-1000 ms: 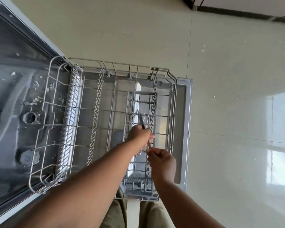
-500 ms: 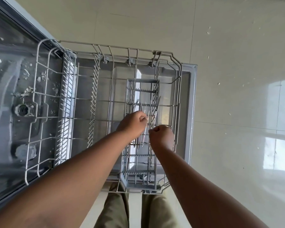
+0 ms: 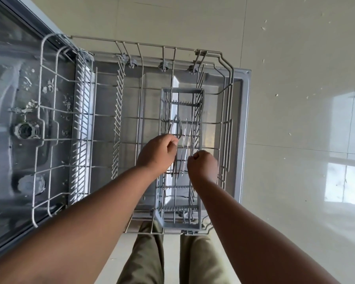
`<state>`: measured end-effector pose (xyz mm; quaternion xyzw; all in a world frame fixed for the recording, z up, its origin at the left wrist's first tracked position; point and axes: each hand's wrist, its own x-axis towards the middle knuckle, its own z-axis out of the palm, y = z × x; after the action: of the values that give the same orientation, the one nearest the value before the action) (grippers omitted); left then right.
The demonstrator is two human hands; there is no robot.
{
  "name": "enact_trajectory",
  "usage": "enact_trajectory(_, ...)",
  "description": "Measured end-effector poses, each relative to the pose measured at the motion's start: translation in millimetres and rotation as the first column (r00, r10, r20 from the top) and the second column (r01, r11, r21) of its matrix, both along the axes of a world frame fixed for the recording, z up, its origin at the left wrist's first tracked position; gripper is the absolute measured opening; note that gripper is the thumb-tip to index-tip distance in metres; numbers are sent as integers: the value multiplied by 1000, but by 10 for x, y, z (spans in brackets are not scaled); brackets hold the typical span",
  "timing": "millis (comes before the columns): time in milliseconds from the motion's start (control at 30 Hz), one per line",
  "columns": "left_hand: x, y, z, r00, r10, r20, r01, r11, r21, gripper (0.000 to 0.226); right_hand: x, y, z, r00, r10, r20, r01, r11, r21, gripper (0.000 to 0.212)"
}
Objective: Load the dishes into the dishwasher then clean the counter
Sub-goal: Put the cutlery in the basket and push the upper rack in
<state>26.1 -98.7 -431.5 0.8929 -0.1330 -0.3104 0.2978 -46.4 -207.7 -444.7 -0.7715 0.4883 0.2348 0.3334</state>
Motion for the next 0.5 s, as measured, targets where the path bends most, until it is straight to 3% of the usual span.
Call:
enact_trajectory(133,29,33,6,996,-28,80,29,999,-17,23,36,19,-17,997,-23,-77,24,999,23,13)
enact_trajectory(233,31,92,-44,989,-71,131,73,997,-13,21,65,4,-24,986,64,-157,-65,998,-5,14)
enact_trajectory(400,3,214,-115,945,-209,250,186,976,115,35,109,-1,-31,945,186,-269,-213,974,-77,14)
enact_trajectory(500,-20,292,-136,934,-308,182,260,933,248,54,86,2,-73,937,232,-262,-265,960,-95,9)
